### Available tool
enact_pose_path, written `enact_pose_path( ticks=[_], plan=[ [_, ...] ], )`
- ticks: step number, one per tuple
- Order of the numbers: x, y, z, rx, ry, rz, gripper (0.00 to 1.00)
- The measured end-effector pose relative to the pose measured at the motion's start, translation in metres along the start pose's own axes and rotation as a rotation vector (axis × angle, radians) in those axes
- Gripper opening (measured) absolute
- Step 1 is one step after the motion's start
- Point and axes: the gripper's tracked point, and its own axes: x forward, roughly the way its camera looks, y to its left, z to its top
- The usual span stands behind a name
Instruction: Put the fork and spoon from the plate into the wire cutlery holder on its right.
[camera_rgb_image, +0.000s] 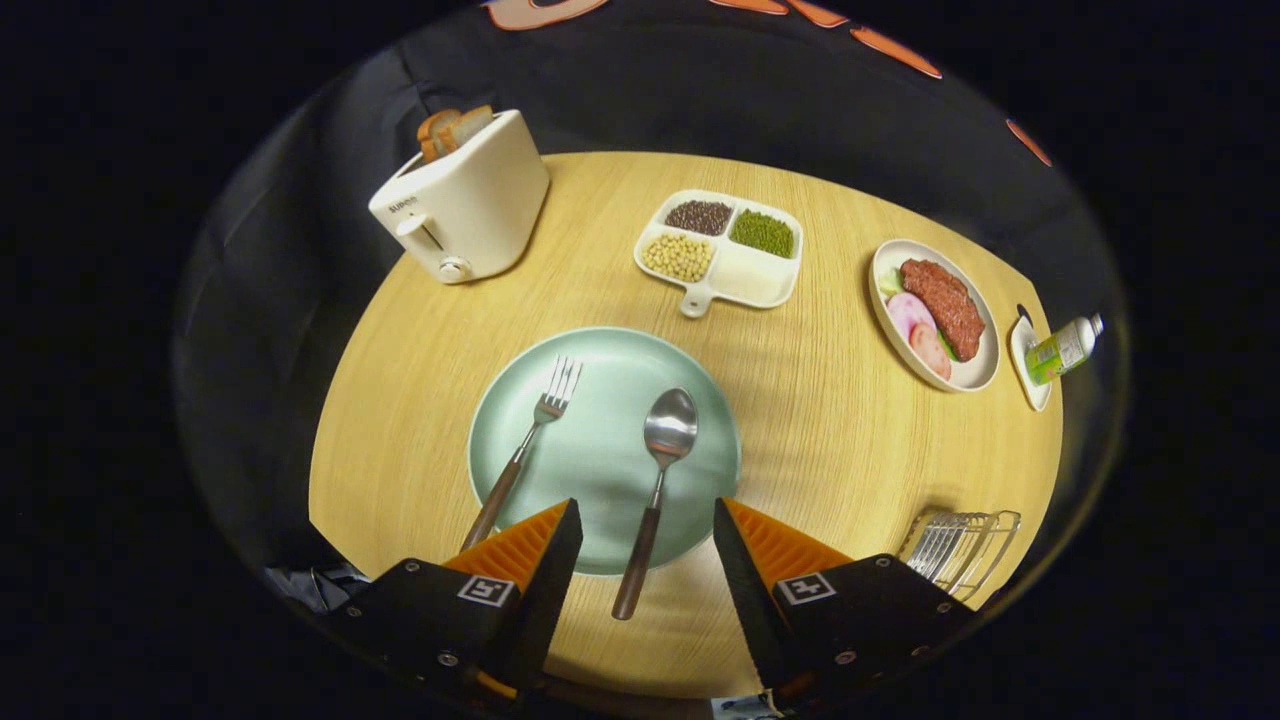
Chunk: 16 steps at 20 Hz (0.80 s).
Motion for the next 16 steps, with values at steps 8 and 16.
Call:
enact_pose_path(
  ticks=[8,16],
  plan=[
    [0.046,-0.003,-0.025,0.081,0.168,-0.073,0.45],
    [0.064,-0.004,-0.031,0.191,0.175,-0.073,0.05]
  ],
)
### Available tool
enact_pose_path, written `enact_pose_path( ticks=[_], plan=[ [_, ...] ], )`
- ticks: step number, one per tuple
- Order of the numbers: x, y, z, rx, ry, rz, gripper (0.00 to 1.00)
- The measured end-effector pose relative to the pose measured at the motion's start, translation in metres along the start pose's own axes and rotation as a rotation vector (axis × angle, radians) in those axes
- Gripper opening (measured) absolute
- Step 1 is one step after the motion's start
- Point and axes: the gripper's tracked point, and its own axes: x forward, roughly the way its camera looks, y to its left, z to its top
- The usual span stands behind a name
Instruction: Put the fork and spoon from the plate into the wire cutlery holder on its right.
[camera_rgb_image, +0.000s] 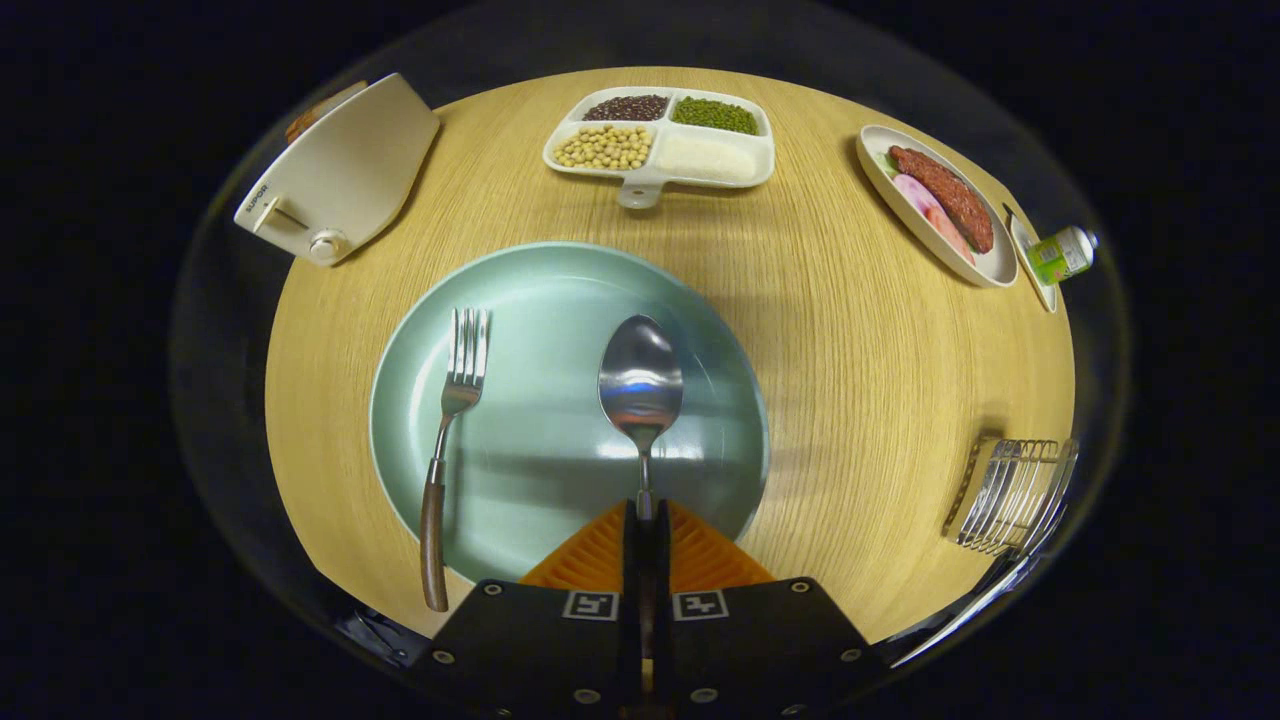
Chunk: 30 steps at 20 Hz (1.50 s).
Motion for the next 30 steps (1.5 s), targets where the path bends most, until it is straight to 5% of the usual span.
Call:
enact_pose_path(
  ticks=[11,22,30],
  plan=[
    [-0.084,-0.052,0.009,0.097,-0.23,0.076,0.04],
    [-0.132,-0.234,-0.065,0.29,-0.225,-0.115,0.04],
    [-0.123,-0.277,-0.073,0.298,-0.222,-0.138,0.09]
  ],
)
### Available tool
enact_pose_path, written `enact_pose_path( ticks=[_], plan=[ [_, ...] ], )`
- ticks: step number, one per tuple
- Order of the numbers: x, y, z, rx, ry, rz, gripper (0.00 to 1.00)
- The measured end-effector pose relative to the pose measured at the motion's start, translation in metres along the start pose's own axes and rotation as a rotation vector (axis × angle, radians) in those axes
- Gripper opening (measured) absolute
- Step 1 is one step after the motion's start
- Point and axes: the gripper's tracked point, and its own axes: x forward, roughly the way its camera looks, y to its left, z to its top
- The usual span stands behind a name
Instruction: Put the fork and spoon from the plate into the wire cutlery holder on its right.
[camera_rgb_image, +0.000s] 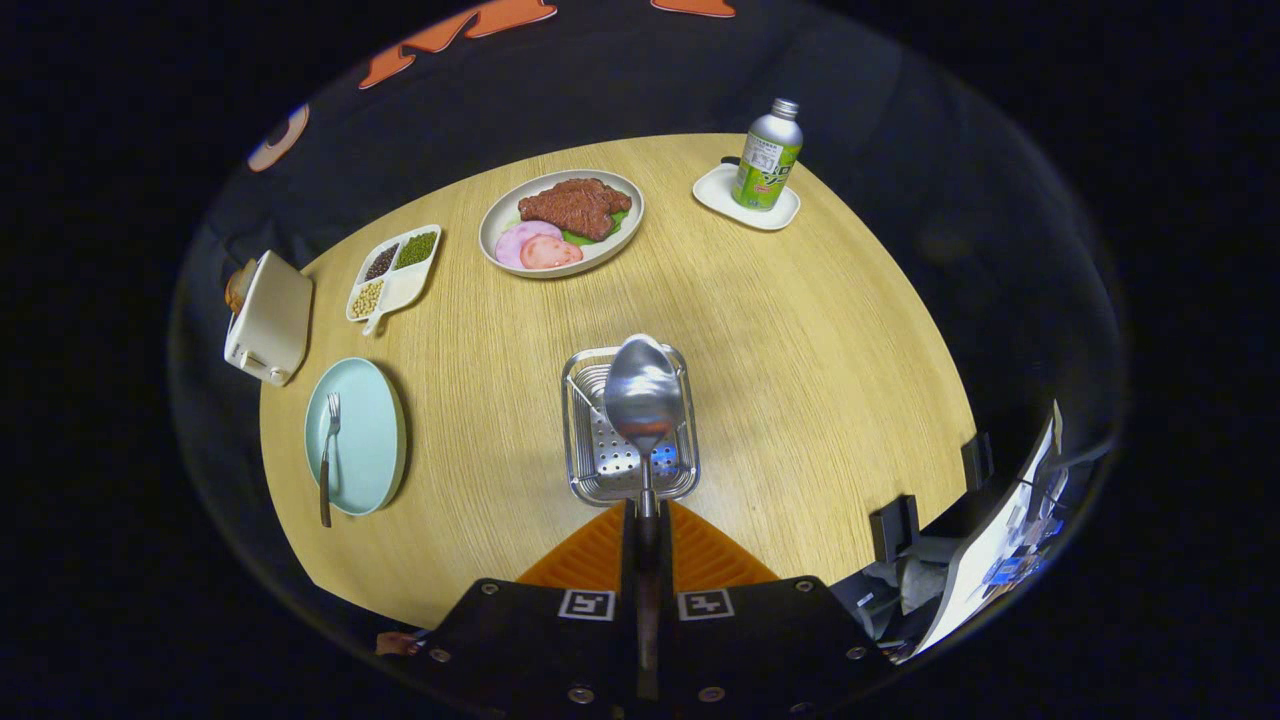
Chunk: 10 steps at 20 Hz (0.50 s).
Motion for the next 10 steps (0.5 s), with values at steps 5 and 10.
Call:
enact_pose_path(
  ticks=[5,10],
  plan=[
    [-0.013,0.014,0.051,-0.002,-0.179,0.103,0.12],
    [-0.043,0.054,0.099,-0.062,-0.444,0.251,0.27]
  ],
)
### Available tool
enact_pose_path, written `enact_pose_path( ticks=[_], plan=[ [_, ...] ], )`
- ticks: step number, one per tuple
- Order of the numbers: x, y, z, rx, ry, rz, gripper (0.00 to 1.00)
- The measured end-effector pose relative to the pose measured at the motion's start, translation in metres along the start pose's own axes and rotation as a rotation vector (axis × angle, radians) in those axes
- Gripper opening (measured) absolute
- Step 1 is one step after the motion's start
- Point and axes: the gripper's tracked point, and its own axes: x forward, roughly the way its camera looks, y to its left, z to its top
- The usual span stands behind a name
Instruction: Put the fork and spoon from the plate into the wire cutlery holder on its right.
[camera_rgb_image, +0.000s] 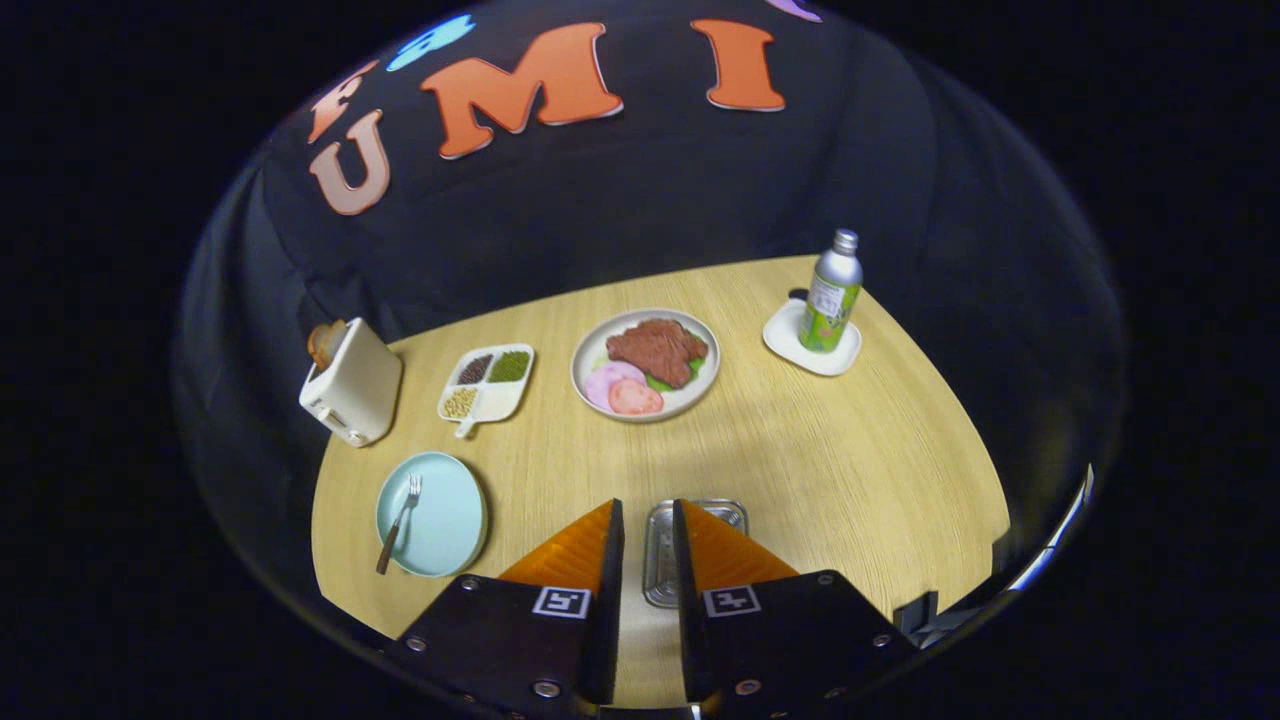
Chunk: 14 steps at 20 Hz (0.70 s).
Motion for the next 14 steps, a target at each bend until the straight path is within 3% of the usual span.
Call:
enact_pose_path(
  ticks=[1,6,8,12,14],
  plan=[
    [-0.002,0.01,0.01,-0.016,-0.048,0.019,0.29],
    [-0.016,0.068,0.051,-0.086,-0.287,0.069,0.7],
    [-0.024,0.097,0.063,-0.098,-0.383,0.069,0.8],
    [-0.033,0.166,0.072,-0.1,-0.529,0.099,0.85],
    [-0.026,0.191,0.057,-0.124,-0.488,0.094,0.85]
  ],
)
